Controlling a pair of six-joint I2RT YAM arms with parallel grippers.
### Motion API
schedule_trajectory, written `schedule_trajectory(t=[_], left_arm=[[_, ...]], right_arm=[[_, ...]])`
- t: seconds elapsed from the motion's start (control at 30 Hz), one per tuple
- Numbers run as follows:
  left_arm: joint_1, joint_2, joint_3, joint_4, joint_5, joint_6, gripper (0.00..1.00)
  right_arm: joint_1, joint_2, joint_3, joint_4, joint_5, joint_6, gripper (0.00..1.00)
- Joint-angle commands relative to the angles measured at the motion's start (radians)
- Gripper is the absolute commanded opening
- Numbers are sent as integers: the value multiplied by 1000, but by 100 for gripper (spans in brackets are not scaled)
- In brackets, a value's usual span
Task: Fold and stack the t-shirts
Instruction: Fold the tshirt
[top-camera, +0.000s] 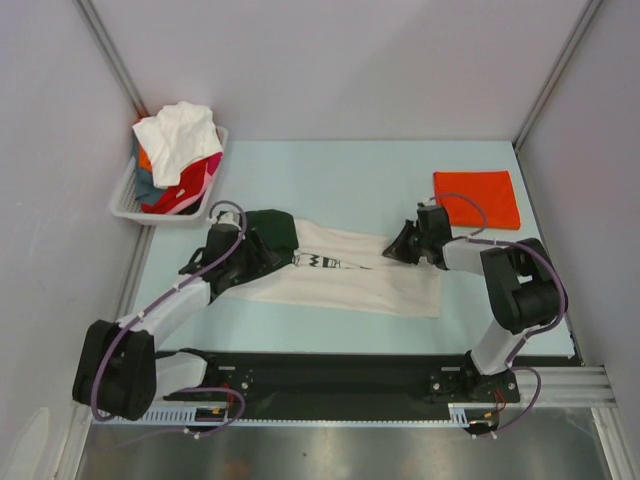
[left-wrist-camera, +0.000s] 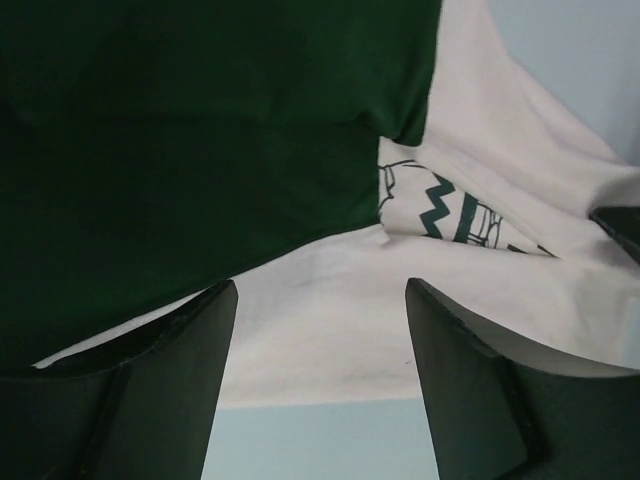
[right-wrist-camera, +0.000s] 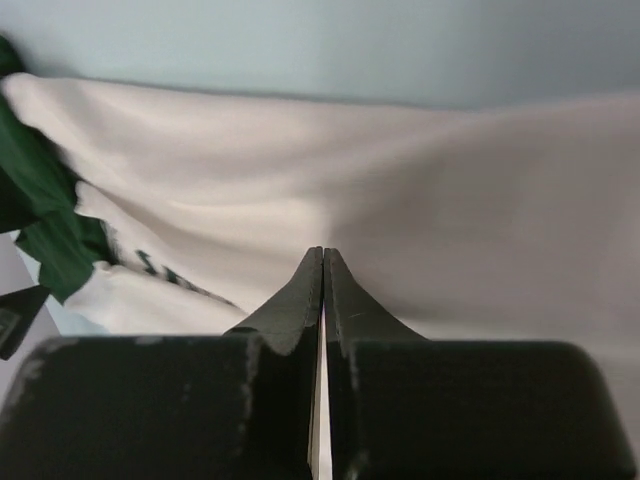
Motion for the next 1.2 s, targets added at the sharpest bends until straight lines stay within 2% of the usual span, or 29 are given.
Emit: schedule_trajectory(t=[0.0, 0.27, 0.43, 0.5, 0.53, 0.63, 0.67, 0.73, 0.77, 0.83, 0.97, 1.17], left_arm=[[17, -114, -55, 47, -104, -48, 75], [40, -229, -142, 9, -298, -114, 77], [62, -243, -175, -13, -375, -144, 77], [71, -245, -178, -31, -423, -157, 81], [76, -245, -176, -60, -440, -163, 83], [102, -241, -165, -117, -493, -178, 84], [111, -240, -162, -128, -503, -184, 84], [139, -240, -165, -137, -500, -186, 84], [148, -243, -165, -135, -496, -187, 84], [177, -241, -165, -129, -479, -190, 84], [214, -228, -113, -94, -436, -166, 84], [221, -156, -17, -33, -375, -131, 84]], right_arm=[[-54, -33, -124, 108, -29, 43, 0], [-228, -86, -261, 130, -55, -5, 0], [-253, -183, -238, 23, 53, -61, 0], [-240, -206, -232, 6, 89, -67, 2], [-234, -226, -223, -5, 101, -70, 4], [-168, -258, -175, -46, 159, -97, 22], [-117, -267, -164, -51, 193, -104, 32], [-55, -273, -112, -59, 227, -123, 40], [-1, -266, -91, -53, 227, -127, 45], [48, -234, -16, -31, 192, -138, 45], [128, -47, 141, 55, 16, -109, 46], [220, 220, 426, 128, -152, -26, 48]])
